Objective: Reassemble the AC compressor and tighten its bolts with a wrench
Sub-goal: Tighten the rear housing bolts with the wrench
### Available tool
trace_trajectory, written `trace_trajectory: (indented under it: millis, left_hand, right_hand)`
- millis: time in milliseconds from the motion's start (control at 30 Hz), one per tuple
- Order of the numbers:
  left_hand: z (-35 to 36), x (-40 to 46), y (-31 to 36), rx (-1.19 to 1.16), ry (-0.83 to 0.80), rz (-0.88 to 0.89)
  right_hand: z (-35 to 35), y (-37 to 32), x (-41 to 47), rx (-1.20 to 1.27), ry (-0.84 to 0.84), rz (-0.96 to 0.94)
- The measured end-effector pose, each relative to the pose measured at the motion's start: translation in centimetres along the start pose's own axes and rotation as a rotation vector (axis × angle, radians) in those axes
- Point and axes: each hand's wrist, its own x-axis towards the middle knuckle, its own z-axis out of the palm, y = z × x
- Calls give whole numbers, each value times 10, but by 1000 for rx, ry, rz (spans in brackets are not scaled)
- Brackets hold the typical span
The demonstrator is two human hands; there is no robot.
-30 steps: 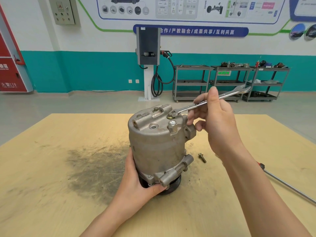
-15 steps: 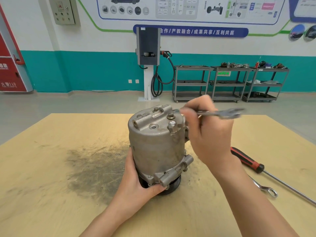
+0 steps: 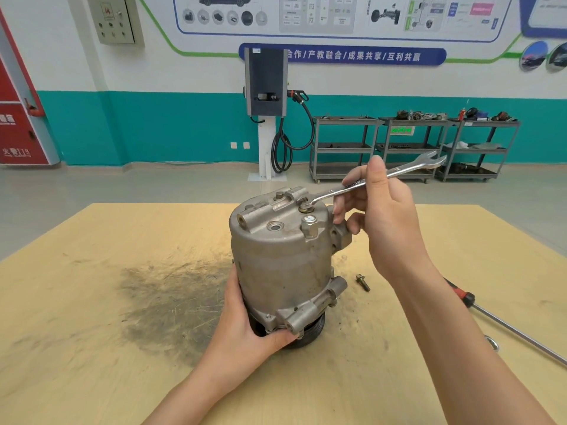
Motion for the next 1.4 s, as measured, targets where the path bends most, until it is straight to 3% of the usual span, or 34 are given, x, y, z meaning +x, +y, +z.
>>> trace_trajectory:
  millis: [500, 800, 1400]
  left_hand:
    - [1, 0, -1, -18, -6, 9]
    - [1, 0, -3, -5, 4, 9]
    - [0, 0, -3, -9, 1, 5]
  right_hand:
    - [-2, 0, 1, 80, -24, 17]
    - [-8, 0, 5, 179, -48, 181]
    - [-11, 0, 7, 250, -42, 277]
